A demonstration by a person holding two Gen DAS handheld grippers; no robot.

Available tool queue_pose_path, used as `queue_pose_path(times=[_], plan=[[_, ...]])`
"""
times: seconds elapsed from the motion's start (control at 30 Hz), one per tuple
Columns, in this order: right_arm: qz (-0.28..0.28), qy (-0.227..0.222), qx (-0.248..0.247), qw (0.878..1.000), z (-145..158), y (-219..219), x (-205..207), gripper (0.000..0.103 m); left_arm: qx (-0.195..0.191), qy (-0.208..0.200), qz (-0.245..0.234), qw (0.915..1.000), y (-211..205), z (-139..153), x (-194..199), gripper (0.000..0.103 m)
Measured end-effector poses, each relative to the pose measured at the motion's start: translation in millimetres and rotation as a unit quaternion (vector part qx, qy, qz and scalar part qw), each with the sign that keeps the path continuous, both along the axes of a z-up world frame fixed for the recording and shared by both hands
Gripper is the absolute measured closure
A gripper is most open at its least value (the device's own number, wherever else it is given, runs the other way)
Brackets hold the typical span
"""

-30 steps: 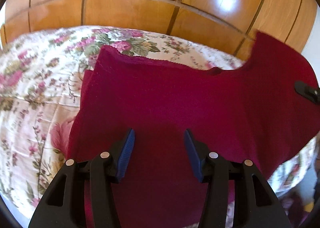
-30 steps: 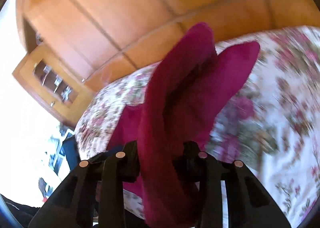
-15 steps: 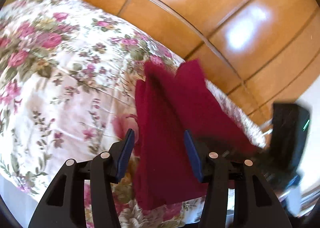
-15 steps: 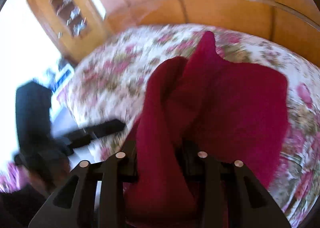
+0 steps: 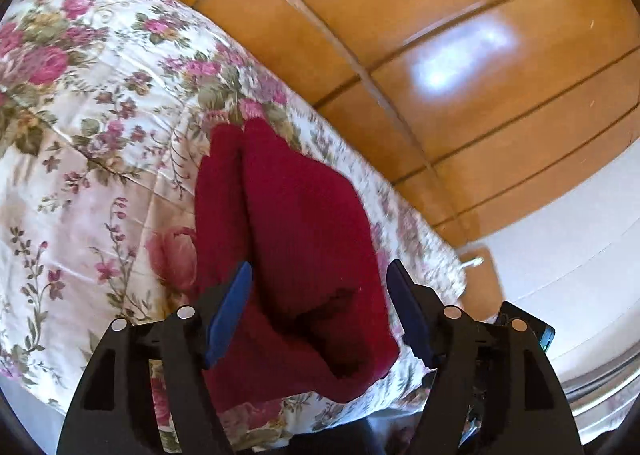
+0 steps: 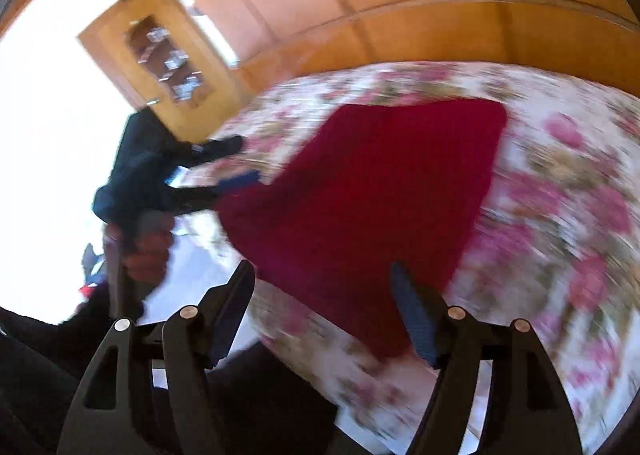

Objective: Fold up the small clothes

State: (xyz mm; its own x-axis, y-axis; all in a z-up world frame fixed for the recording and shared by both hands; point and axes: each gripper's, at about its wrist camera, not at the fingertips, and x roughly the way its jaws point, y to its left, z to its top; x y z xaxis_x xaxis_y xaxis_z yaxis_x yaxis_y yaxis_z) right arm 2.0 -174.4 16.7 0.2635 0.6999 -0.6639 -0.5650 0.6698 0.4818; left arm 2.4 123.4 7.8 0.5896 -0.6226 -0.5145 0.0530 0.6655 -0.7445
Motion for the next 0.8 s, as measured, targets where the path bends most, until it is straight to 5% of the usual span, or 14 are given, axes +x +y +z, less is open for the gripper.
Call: queue_pose_path(times=[0.13,0.27,0.3,0.37,0.47,0.53,0.6,0.73,0.8], plan=[[-0.024,-0.038,-0.049,0.998,-3.5,-8.5,-11.4,0.033,0.023,0.037,-0.047,0.9979,-23.4,-1.3,5.6,0.033],[-0.007,-0.072,-0.065,0.995,-2.4,17.2,-15.4,0.040,0.081,0.033,-0.054,0.9947,-43.6,2.5,3.7,0.032],[0.005,-0.072,-0.065,0.995,-4.7,26.9,-15.7,0.041,0.092,0.026,-0.056,0.9939,-46.3,4.4,0.6,0.055],[0.027,-0.072,-0.084,0.994,-13.5,44.8,-20.2,0.045,0.132,0.017,-0.056,0.9896,-49.3,4.9,-6.4,0.081],[0.050,-0.061,-0.102,0.992,-34.9,51.4,-25.7,0.046,0.166,0.040,-0.031,0.9849,-34.4,-15.9,-17.9,0.089],[0.049,-0.046,-0.108,0.992,-52.4,48.7,-25.7,0.046,0.156,0.074,-0.019,0.9848,-22.2,-41.5,-26.6,0.095],[0.044,-0.040,-0.096,0.994,-55.4,46.1,-25.7,0.046,0.116,0.084,-0.005,0.9896,-12.0,-61.8,-36.8,0.095],[0.041,-0.035,-0.092,0.994,-48.2,43.7,-20.2,0.045,0.079,0.065,0.017,0.9946,-2.4,-51.9,-44.3,0.089],[0.043,-0.027,-0.080,0.995,-41.3,39.4,-17.0,0.045,0.100,0.057,0.019,0.9932,-3.3,-40.0,-42.4,0.070]])
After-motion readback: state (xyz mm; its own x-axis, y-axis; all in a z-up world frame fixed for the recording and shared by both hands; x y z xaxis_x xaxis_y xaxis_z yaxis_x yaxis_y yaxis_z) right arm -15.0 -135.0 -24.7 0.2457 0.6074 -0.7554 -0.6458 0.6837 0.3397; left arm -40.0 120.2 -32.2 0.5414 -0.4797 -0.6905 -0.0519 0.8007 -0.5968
